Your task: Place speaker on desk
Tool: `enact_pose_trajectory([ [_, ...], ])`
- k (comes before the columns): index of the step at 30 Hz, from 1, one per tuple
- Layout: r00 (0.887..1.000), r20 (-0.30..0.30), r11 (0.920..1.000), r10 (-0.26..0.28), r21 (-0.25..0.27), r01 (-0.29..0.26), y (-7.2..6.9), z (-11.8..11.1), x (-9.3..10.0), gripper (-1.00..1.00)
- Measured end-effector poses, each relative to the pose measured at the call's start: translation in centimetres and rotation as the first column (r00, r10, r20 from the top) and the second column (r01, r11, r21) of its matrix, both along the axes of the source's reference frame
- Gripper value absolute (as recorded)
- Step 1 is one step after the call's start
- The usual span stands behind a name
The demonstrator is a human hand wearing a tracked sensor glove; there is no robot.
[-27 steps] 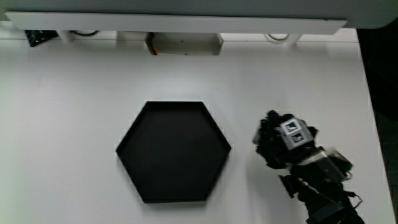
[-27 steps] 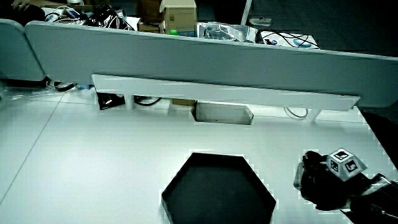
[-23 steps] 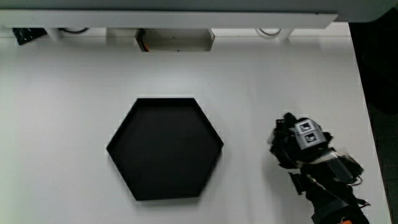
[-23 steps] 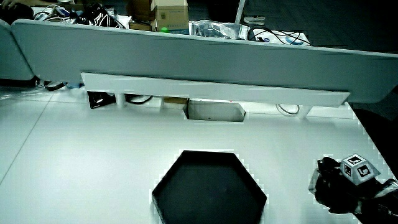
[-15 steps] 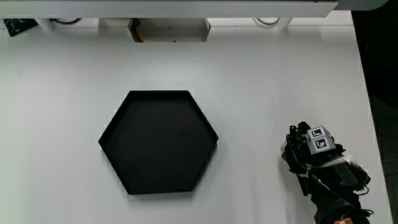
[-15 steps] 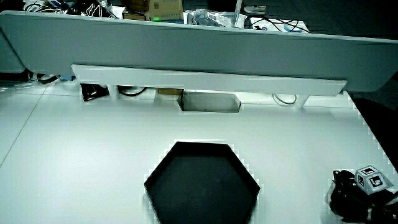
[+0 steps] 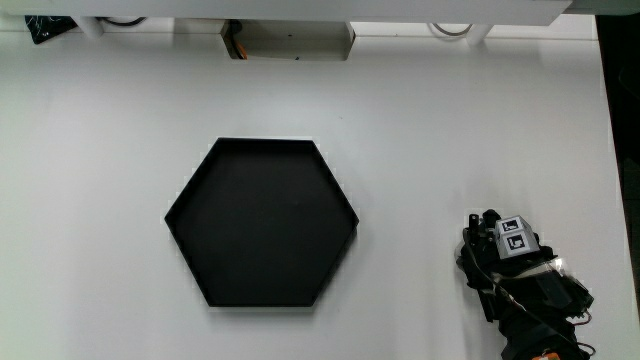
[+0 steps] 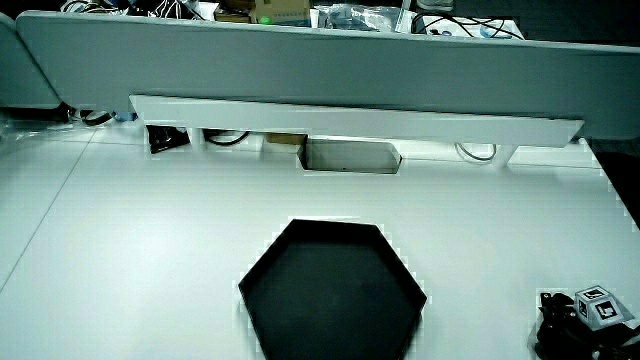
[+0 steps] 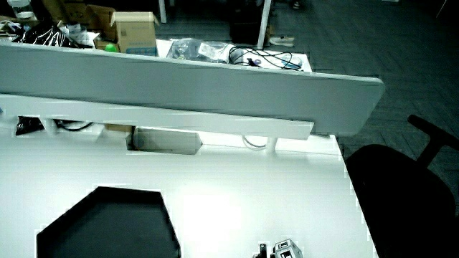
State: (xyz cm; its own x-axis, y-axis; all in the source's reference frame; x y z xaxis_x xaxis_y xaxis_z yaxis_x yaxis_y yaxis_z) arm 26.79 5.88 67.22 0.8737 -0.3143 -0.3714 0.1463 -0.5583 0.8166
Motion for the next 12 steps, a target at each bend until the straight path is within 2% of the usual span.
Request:
enact_pose_trajectory([
  [1, 1.0, -0.01, 1.0, 0.005, -0.007, -0.005, -0.1, 0.1, -0.1, 0.0],
  [2, 0.999, -0.037, 0.9979, 0.018, -0.062, -0.021, 0.2, 1.5, 0.2, -0.06],
  [3, 1.0, -0.005, 0.999, -0.008, -0.043, 0.008, 0.1, 0.4, -0.5, -0.12],
  [4, 1.0, -0.008, 0.9982, 0.017, -0.057, -0.018, 0.2, 0.5, -0.3, -0.19],
  [6, 1.0, 0.005, 0.9971, 0.029, -0.071, -0.029, 0.3, 0.9, -0.1, -0.31],
  [7, 0.999, -0.001, 0.9943, 0.049, -0.095, -0.049, 0.5, 1.2, 0.0, -0.38],
  [10, 0.995, -0.055, 0.994, 0.088, -0.059, -0.091, 1.1, 1.8, 1.1, -0.56],
  [11, 0.992, -0.067, 0.9946, 0.103, -0.005, -0.103, 1.3, 1.1, 1.3, -0.63],
  [12, 0.992, -0.055, 0.9933, 0.116, 0.003, -0.116, 1.8, 1.3, 1.9, -0.69],
])
